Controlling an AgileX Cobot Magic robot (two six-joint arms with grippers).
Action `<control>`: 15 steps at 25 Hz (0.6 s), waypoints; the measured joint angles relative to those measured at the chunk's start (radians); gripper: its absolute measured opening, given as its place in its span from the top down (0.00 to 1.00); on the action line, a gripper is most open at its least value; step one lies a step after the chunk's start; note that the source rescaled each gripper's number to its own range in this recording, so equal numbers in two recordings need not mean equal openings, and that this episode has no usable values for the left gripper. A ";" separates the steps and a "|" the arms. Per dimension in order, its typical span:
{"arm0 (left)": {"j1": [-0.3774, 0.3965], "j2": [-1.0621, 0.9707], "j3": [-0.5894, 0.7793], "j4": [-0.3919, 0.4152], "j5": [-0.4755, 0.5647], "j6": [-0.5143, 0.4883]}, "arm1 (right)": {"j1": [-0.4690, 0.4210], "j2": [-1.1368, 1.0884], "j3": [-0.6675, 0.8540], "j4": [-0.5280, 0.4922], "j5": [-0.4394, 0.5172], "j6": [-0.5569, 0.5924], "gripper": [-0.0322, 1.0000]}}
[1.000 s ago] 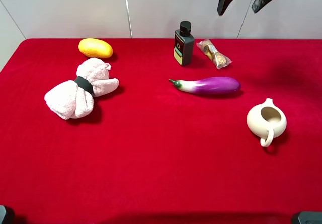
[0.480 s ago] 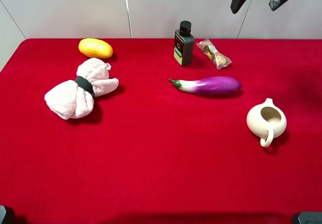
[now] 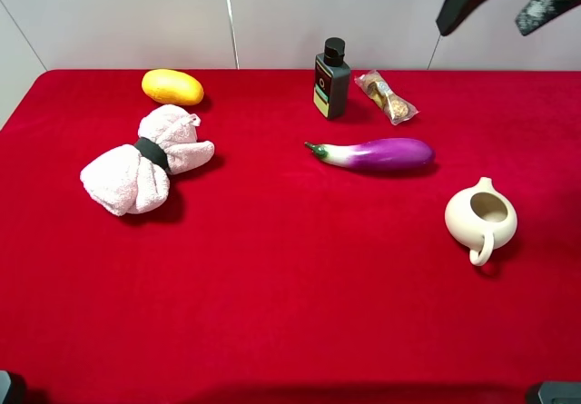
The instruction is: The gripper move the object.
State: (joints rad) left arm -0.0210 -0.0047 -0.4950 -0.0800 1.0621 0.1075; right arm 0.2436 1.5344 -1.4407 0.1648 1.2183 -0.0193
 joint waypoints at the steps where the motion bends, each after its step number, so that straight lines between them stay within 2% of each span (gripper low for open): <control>1: 0.000 0.000 0.000 0.000 0.000 0.000 | 0.000 -0.020 0.023 -0.001 0.000 -0.006 0.00; 9: 0.000 0.000 0.000 0.000 0.000 0.000 | 0.000 -0.188 0.177 -0.001 0.001 -0.039 0.00; 15: 0.000 0.000 0.000 0.000 0.000 0.000 | 0.000 -0.308 0.237 -0.001 0.002 -0.041 0.00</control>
State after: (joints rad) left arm -0.0210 -0.0047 -0.4950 -0.0800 1.0621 0.1075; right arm 0.2436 1.2260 -1.2033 0.1639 1.2202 -0.0605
